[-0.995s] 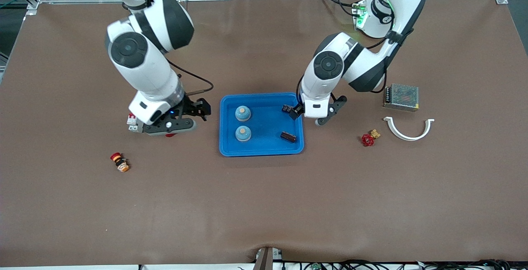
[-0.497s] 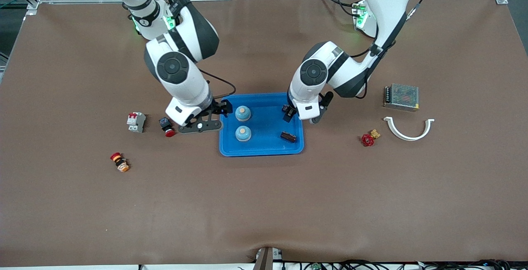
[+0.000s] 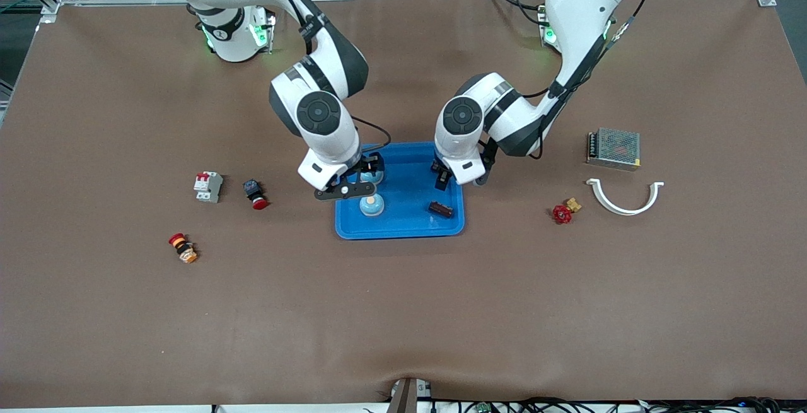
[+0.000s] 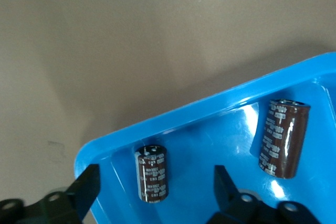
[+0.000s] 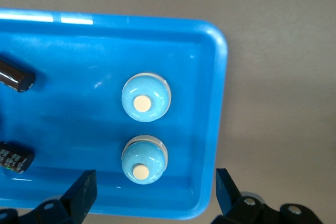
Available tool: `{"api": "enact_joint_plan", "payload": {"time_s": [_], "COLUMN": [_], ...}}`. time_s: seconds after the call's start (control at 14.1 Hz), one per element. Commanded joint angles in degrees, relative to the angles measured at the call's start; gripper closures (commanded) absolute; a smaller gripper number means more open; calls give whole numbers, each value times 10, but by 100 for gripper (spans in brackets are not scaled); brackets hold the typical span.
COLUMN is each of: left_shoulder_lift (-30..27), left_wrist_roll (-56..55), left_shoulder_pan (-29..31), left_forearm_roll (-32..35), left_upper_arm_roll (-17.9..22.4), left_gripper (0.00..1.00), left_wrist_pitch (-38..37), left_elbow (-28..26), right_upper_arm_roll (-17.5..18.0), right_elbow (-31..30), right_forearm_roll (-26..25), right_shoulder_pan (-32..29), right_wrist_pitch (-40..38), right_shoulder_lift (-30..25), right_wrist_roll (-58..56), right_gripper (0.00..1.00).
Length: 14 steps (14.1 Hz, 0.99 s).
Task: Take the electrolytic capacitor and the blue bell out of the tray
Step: 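Close the left gripper on the brown capacitor and lift it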
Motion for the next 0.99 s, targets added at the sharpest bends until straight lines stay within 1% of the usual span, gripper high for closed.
{"api": "enact_joint_plan", "payload": {"time_s": [0.0,0.14,0.36,0.43,0.71,0.92], "left_shoulder_lift": [21,32,35,36,43,52], "left_wrist_roll": [-20,-21,-23,-23,-19,-17], "left_shoulder_pan": [-22,-28,-28,-28,-26,-27], "left_forearm_roll": [18,18,18,18,18,19], "left_upper_arm_roll": [4,5,5,5,7,9], "left_gripper": [13,13,15,19,31,36], "left_wrist_pitch": [21,33,33,33,33,33], "left_elbow": [12,11,10,10,13,18], "right_upper_arm_roll": [-5,-6,-6,-6,-6,-6], "right_elbow": [-44,-67,-98,-99,-99,-99], "right_forearm_roll": [9,9,9,9,9,9], "right_shoulder_pan": [13,23,27,32,39,43], "right_wrist_pitch": [50,90,142,145,164,175], "right_shoulder_lift": [-5,-4,0,5,21,35], "right_wrist_roll": [6,6,6,6,6,5], "right_gripper": [0,0,0,0,0,0]}}
